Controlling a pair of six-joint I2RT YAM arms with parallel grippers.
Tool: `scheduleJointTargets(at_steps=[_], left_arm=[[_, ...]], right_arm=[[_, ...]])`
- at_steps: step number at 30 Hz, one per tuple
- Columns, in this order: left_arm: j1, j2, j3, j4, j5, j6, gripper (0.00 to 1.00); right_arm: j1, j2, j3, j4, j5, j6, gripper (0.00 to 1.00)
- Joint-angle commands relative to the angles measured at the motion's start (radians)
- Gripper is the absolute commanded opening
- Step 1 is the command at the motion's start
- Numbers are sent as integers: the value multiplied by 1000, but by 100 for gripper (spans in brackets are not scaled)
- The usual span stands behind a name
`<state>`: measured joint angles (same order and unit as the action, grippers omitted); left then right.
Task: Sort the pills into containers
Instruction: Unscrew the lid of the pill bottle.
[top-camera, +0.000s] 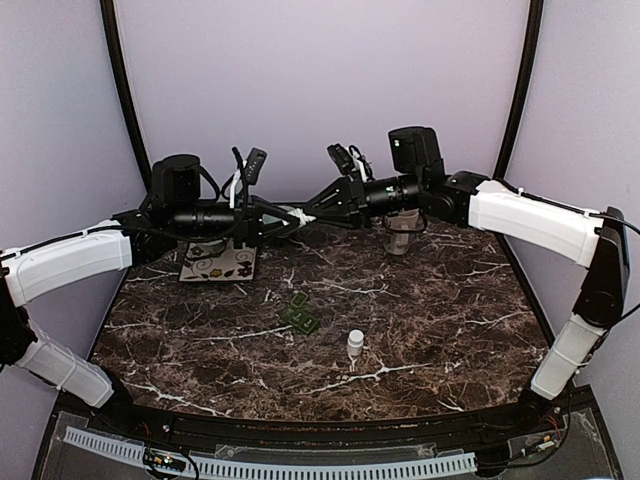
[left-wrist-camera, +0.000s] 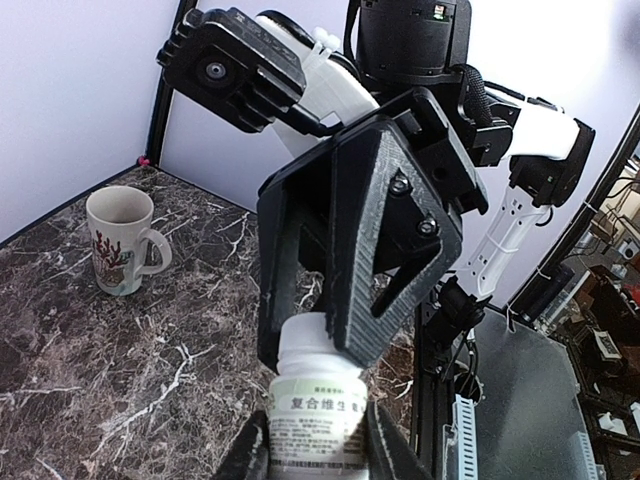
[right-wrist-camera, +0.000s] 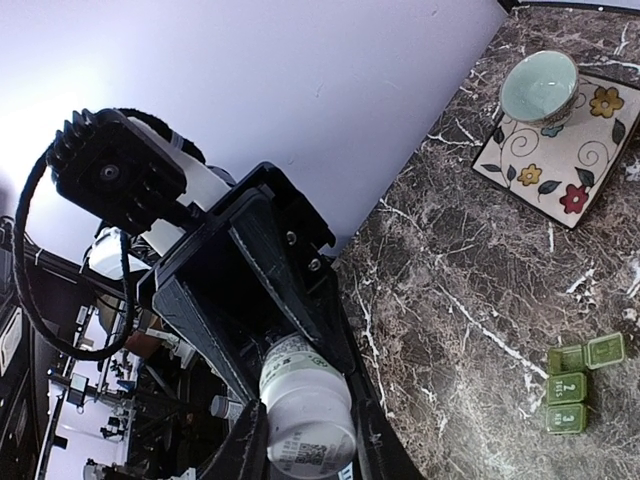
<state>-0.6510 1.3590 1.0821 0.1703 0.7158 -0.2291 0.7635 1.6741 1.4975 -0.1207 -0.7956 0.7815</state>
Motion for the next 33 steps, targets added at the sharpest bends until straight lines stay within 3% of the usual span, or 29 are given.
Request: scheduleJointTargets(at_steps=[1, 6, 18, 28, 33], left_arm=[[-1, -3, 32, 38, 43, -34, 0], [17, 29, 45, 122, 156, -146, 0], [65, 129, 41, 480, 467, -576, 0], [70, 238, 35, 890, 573, -950, 0], [70, 256, 33, 940, 584, -991, 0]], right_arm=[[-2, 1, 46, -2, -22, -67, 0], [2, -17, 47, -23, -31, -199, 0], [25, -124, -16, -47, 29, -517, 0], [59, -160, -26, -119, 149, -664, 0], [59, -174, -42, -109, 150, -661, 0]])
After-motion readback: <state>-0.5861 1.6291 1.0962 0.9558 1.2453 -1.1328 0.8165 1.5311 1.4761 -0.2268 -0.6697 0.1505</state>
